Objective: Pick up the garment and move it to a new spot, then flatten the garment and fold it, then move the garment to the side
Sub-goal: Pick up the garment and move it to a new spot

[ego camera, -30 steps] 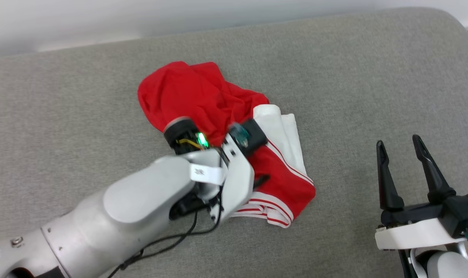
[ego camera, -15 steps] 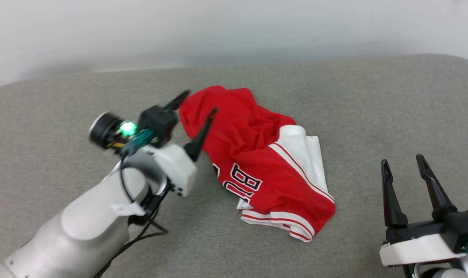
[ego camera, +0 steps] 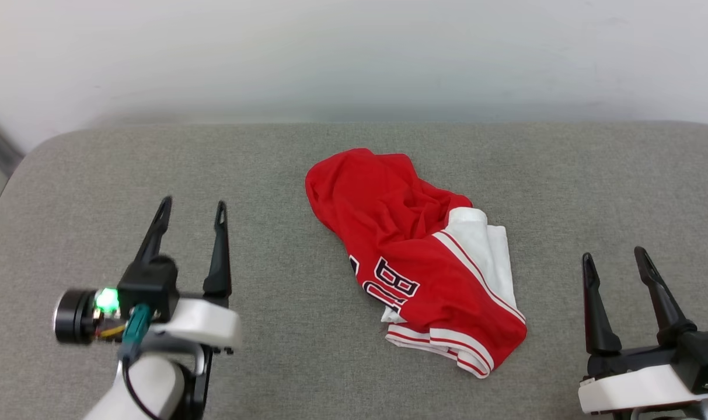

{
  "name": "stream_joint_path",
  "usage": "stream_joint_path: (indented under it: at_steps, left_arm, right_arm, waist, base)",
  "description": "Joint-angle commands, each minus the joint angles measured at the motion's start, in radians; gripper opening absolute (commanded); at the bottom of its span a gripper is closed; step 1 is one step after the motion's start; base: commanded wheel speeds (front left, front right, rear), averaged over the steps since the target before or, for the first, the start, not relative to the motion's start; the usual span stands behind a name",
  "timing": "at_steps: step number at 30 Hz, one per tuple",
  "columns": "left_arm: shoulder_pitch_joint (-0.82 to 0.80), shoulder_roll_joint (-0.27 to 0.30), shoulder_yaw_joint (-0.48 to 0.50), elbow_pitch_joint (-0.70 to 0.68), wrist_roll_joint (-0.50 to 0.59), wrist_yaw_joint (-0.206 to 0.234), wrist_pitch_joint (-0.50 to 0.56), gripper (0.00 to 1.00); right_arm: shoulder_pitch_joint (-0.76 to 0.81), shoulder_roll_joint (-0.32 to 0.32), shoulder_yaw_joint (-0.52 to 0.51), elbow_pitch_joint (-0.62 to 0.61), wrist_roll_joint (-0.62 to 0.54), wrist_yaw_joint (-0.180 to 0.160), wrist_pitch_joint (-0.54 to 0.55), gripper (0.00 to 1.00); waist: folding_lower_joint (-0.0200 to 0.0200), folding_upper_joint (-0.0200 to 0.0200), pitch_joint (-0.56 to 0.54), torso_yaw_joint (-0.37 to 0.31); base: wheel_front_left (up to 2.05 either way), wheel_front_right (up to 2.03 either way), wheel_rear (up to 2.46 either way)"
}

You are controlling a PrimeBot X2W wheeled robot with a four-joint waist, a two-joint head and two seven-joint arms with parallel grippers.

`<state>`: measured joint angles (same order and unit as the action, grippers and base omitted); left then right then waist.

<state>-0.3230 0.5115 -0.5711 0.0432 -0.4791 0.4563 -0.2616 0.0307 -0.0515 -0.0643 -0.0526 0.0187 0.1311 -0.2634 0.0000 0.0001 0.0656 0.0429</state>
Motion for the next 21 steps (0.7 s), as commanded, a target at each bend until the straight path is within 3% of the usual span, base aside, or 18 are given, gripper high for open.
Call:
stream_joint_path:
  at_steps: [1, 6, 14, 21]
  left_arm:
    - [0.030, -0.017, 0.022, -0.009, 0.014, 0.003, -0.005, 1.00]
    - [0.178, -0.100, 0.133, -0.049, 0.117, -0.031, -0.004, 1.00]
    - [0.308, -0.224, 0.256, -0.047, 0.235, -0.140, -0.004, 1.00]
    - [0.363, -0.296, 0.326, -0.027, 0.314, -0.216, -0.004, 1.00]
  right_arm:
    - [0.013, 0.002, 0.001, -0.001, 0.005, -0.001, -0.002, 1.00]
    - [0.024, 0.002, 0.003, 0.004, 0.028, -0.001, -0.002, 1.00]
    - [0.052, 0.002, 0.010, 0.020, 0.055, -0.001, -0.002, 1.00]
    - [0.082, 0.002, 0.015, 0.031, 0.070, -0.001, -0.002, 1.00]
  waist:
    - [0.0000, -0.0001, -0.003, 0.002]
    - [0.0000, -0.0001, -0.017, 0.004]
    - [0.0000, -0.0001, -0.041, 0.001]
    - [0.0000, -0.0001, -0.053, -0.002]
  base:
    - [0.00, 0.00, 0.00]
    - [0.00, 0.00, 0.00]
    - [0.00, 0.00, 0.00]
    - [0.00, 0.00, 0.00]
